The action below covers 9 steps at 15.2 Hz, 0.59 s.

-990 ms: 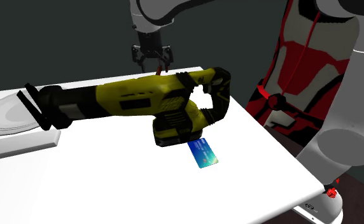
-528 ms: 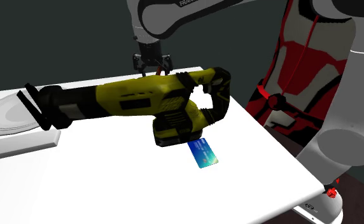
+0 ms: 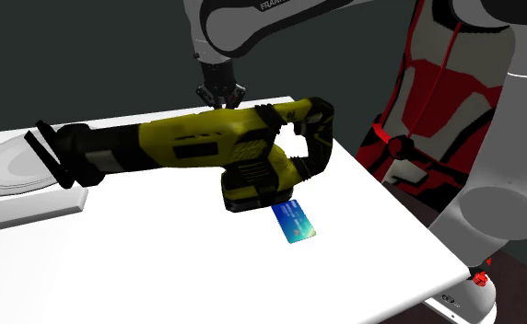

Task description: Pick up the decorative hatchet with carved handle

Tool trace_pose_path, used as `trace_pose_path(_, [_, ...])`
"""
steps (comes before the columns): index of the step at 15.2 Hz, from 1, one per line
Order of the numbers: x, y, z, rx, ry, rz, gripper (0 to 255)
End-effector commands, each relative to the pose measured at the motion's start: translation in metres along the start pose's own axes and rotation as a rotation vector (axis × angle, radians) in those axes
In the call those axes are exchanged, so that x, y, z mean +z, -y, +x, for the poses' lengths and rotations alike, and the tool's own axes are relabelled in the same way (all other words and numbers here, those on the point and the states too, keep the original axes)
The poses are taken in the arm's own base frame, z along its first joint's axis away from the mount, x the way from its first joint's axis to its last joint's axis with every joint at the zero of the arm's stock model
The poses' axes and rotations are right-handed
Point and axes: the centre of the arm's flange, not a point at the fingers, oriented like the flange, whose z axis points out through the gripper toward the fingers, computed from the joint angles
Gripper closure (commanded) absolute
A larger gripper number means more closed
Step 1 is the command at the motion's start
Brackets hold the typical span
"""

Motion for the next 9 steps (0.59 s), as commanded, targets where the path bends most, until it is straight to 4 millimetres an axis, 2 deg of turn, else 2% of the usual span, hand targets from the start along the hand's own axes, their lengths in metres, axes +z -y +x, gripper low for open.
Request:
trace_pose_path(1, [0.0, 0.0, 0.0, 0.0, 0.0, 0.0, 255])
trace_pose_path(2, [0.0, 0.0, 0.0, 0.0, 0.0, 0.0, 255])
trace_pose_path(9, [-0.036, -0.002, 0.006, 0.0, 0.0, 0.0, 255])
